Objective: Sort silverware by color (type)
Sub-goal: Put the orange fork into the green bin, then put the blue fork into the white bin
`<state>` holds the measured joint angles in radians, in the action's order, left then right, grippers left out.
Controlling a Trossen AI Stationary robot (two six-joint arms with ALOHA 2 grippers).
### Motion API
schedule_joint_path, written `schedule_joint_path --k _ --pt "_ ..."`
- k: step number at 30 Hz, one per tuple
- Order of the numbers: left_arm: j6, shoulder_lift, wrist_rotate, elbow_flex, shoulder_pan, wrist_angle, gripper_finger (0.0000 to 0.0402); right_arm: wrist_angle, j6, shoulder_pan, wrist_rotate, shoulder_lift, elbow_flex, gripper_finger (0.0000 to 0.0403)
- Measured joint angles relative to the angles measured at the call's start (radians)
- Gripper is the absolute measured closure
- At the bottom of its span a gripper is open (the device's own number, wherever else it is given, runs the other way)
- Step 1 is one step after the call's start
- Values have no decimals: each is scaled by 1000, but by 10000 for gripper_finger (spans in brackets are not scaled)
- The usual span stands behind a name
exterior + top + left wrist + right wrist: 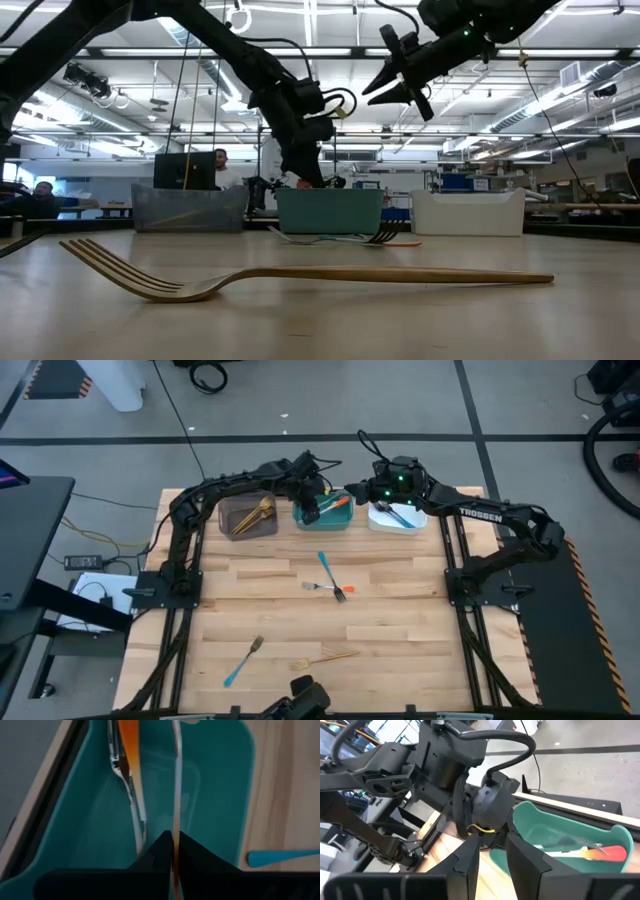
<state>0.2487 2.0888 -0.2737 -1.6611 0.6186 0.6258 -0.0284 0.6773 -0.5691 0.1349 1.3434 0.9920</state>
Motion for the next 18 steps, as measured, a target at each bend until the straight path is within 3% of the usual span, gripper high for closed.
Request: schedule_joint_path --k 8,18 --pt "-36 0 0 0 8 27 323 21 0 26 2 0 0 300" --pt "-55 -104 -20 -15 5 319 319 81 0 118 16 9 0 300"
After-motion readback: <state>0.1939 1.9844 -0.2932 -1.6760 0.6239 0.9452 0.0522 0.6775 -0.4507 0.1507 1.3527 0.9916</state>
